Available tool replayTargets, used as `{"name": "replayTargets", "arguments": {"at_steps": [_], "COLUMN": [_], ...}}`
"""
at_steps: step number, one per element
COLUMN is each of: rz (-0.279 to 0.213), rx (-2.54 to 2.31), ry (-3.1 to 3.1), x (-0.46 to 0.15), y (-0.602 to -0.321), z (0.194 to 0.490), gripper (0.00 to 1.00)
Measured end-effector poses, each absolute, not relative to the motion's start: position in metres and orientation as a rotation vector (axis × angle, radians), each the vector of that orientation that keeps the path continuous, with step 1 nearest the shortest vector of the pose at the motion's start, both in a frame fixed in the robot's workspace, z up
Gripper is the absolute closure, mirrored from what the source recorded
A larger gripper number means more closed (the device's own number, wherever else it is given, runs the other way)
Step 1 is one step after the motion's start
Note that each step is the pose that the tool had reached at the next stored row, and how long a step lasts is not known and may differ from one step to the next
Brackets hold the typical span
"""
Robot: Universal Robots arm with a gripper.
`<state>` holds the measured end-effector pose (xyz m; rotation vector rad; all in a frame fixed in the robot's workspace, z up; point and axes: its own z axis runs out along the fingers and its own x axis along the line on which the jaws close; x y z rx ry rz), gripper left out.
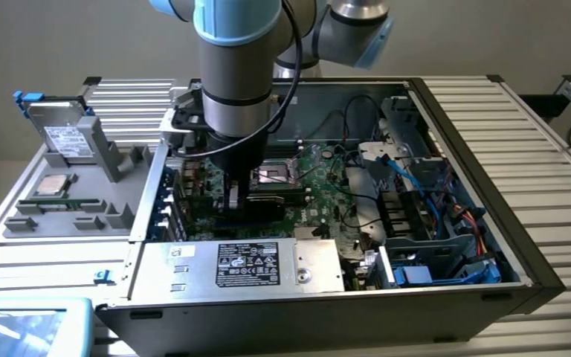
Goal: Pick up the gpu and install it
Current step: 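Insert the gpu into the slot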
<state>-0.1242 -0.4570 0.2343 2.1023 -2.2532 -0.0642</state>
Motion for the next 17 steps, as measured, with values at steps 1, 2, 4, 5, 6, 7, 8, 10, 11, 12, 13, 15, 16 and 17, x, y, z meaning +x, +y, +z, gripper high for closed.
{"name": "replayTargets", "arguments": {"at_steps": [1,2,4,5,6,7,8,10,11,12,13,15,16,17], "rz": [-0.064,-0.065,-0.065,-0.065,-0.065,-0.065,-0.065,-0.065,-0.065,-0.065,-0.065,-0.065,-0.065,-0.065], "rx": [2.107,2.111,2.111,2.111,2.110,2.111,2.113,2.116,2.115,2.115,2.115,2.115,2.115,2.115], "ry": [-2.249,-2.245,-2.246,-2.246,-2.246,-2.245,-2.243,-2.242,-2.243,-2.243,-2.243,-2.242,-2.242,-2.243], "x": [-0.1249,-0.1249,-0.1254,-0.1255,-0.1255,-0.1257,-0.1259,-0.1258,-0.1263,-0.1263,-0.1264,-0.1264,-0.1264,-0.1264], "y": [-0.4571,-0.4577,-0.4578,-0.4578,-0.4579,-0.4580,-0.4582,-0.4589,-0.4588,-0.4588,-0.4588,-0.4588,-0.4588,-0.4589], "z": [0.2343,0.2342,0.2341,0.2341,0.2342,0.2343,0.2342,0.2337,0.2340,0.2340,0.2340,0.2340,0.2340,0.2339], "gripper": [0.71,0.71,0.71,0.71,0.71,0.71,0.71,0.71,0.71,0.71,0.71,0.71,0.71,0.71]}}
